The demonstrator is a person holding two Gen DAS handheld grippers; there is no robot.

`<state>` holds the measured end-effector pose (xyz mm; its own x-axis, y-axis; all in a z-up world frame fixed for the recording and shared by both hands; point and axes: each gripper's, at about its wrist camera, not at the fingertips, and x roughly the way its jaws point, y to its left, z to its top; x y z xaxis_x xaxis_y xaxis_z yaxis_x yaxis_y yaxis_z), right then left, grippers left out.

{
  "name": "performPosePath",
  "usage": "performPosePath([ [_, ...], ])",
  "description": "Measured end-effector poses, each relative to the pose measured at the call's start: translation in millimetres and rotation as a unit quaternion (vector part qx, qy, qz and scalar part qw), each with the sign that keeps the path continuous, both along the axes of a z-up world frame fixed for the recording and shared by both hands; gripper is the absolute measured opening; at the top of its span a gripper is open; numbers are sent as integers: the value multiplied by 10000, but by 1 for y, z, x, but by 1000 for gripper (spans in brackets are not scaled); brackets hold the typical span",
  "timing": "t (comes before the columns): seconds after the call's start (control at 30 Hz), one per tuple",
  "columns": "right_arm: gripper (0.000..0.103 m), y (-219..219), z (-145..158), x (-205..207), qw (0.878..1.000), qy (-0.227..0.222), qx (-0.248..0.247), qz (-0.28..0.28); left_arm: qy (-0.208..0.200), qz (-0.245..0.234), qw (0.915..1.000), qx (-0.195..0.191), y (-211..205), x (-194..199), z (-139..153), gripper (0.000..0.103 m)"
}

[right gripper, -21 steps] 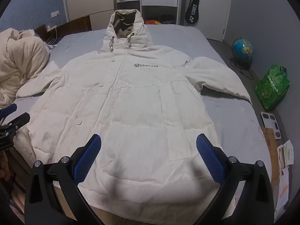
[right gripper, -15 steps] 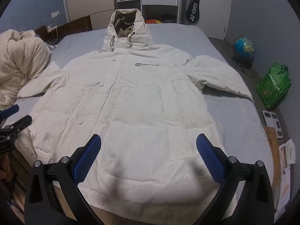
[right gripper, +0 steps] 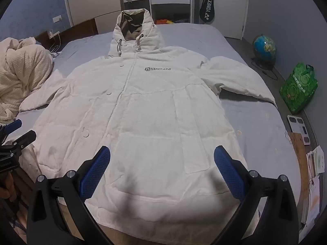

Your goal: Fold large clothes

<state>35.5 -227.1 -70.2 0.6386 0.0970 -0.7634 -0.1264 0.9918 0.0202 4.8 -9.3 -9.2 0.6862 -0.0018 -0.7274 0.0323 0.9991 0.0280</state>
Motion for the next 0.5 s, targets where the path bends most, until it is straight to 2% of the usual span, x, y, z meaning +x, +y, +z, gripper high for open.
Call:
performPosePath([
  [0.5,97,2,5,-5,9999,-124,-101,-8,23,-24,10000,-7,-1,-1,-3,97],
])
